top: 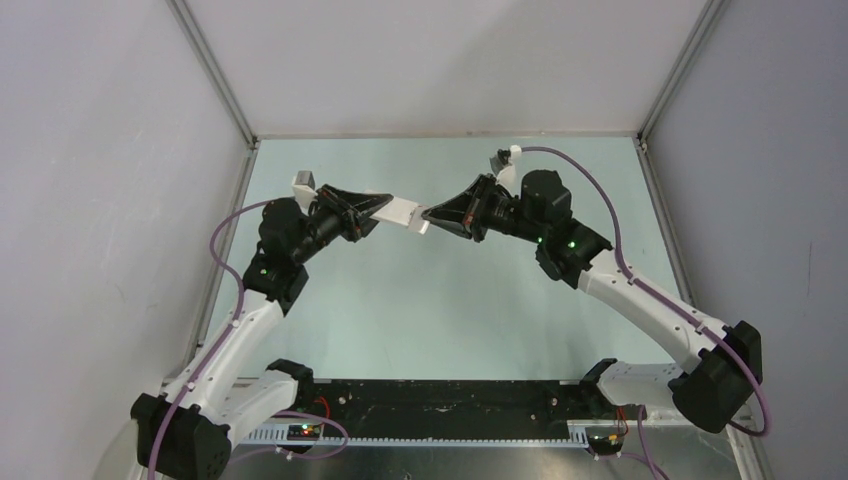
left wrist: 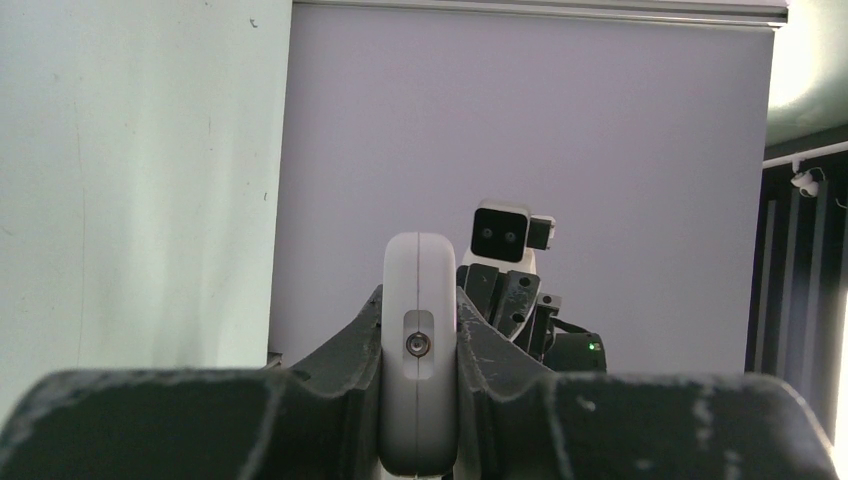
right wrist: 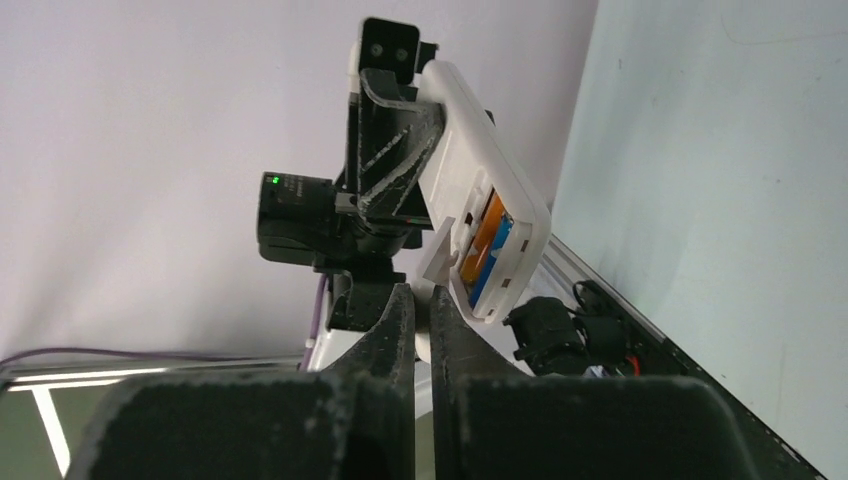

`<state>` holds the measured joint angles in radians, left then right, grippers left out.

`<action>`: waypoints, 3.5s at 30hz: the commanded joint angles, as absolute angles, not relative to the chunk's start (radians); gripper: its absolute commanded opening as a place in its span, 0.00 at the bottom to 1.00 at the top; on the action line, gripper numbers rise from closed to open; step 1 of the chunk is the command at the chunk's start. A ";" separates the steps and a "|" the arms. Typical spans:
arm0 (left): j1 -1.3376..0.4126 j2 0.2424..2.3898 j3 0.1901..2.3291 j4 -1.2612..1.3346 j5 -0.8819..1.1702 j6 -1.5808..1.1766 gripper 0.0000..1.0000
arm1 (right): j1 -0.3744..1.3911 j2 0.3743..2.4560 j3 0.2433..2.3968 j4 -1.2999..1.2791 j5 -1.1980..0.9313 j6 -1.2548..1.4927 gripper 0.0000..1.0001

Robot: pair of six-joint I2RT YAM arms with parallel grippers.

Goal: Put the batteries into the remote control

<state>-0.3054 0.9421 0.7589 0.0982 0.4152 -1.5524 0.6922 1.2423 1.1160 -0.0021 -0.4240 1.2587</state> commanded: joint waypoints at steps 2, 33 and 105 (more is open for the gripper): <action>-0.309 0.919 0.775 0.150 0.434 -1.550 0.00 | 0.660 1.185 1.044 0.235 -0.446 1.347 0.00; -0.308 0.916 0.858 0.164 0.485 -1.466 0.00 | 0.657 1.229 0.989 0.235 -0.481 1.427 0.00; -0.308 0.927 0.818 0.206 0.470 -1.561 0.00 | 0.678 1.224 1.150 -0.198 -0.404 1.216 0.60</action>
